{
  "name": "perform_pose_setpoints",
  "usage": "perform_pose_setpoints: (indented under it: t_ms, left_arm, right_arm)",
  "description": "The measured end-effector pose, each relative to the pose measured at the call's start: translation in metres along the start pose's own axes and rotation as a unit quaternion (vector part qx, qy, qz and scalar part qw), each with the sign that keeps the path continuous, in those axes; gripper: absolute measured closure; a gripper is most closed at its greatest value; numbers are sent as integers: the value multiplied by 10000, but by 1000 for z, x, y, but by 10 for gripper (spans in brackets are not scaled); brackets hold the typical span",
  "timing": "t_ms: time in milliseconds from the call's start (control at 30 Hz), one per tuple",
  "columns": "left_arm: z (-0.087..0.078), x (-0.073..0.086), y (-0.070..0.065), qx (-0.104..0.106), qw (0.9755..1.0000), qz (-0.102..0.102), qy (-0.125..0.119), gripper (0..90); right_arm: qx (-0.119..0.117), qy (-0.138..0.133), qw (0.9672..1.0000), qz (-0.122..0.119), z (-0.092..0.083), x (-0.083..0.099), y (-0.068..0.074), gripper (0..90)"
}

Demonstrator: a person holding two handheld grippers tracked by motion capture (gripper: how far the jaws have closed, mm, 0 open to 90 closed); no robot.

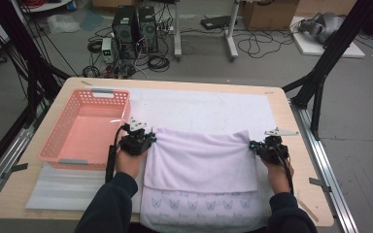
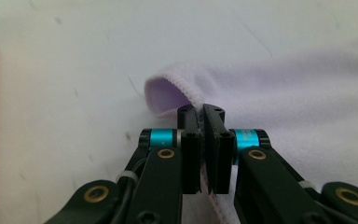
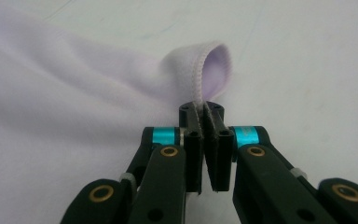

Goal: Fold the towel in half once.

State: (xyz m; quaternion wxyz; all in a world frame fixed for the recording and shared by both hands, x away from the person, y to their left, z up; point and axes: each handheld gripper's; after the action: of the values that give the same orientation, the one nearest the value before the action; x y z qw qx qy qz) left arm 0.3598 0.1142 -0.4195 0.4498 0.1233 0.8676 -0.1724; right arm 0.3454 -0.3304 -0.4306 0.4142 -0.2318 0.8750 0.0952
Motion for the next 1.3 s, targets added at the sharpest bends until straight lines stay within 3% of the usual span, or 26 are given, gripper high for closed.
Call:
perform_pose_setpoints:
  t_ms: [100,267,333,400,467,567,633,700,767,867,933,1033,1167,1300]
  left_arm:
    - [5,-19,3,-60,9997,-118,-199,854]
    - [13,-40,7,-183,9985,-92,-503,854]
    - [14,-41,8,-179,9970,-76,-751,853]
    - [14,-40,4,-171,9967,-22,-796,844]
    - [13,-32,-3,-153,9956,205,-901,770]
    - [15,-22,-6,118,9970,-112,-760,509]
    - [16,-17,-9,264,9986,-105,-456,468]
    - [14,-9,-14,435,9978,-63,-498,450]
    - [13,-3,-19,520,9977,56,-431,444]
    - [10,3,-24,697,9967,185,-363,401]
    - [5,8,-28,763,9958,356,-346,396]
    - [-1,15,-33,893,9939,586,-271,379]
    - [-10,24,-35,1158,9918,436,-328,345]
    - [-20,32,-33,1182,9913,459,-366,314]
  right_arm:
    - [123,-195,9997,122,4,-17,-10,867]
    - [293,-449,9984,180,9,-39,-16,866]
    - [389,-573,9974,189,11,-45,-17,865]
    - [548,-682,9959,236,12,-50,-17,863]
    - [553,-610,9960,356,17,-52,-14,837]
    - [631,-437,9966,304,24,-52,-8,662]
    - [552,-324,9976,247,24,-51,-5,628]
    - [597,-167,9981,-59,20,-52,1,602]
    - [594,-119,9980,-191,15,-53,6,570]
    - [574,-264,9977,-237,5,-47,9,524]
    - [348,-298,9989,-95,0,-38,10,494]
    - [238,-214,9987,-386,-6,-23,16,469]
    - [96,-299,9989,-339,-16,-3,25,451]
    - [63,-236,9983,-532,-25,13,37,464]
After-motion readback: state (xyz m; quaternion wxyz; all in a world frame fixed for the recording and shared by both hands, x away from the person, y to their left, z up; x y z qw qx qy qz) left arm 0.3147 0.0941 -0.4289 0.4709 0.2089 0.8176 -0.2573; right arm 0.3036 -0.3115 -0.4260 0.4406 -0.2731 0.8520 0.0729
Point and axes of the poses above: each handheld gripper's, and its own axes: z roughly forward along the jaws, x roughly out of its underside, y roughly to its left, and after that the axes turned 7 degrees about -z, right-handed
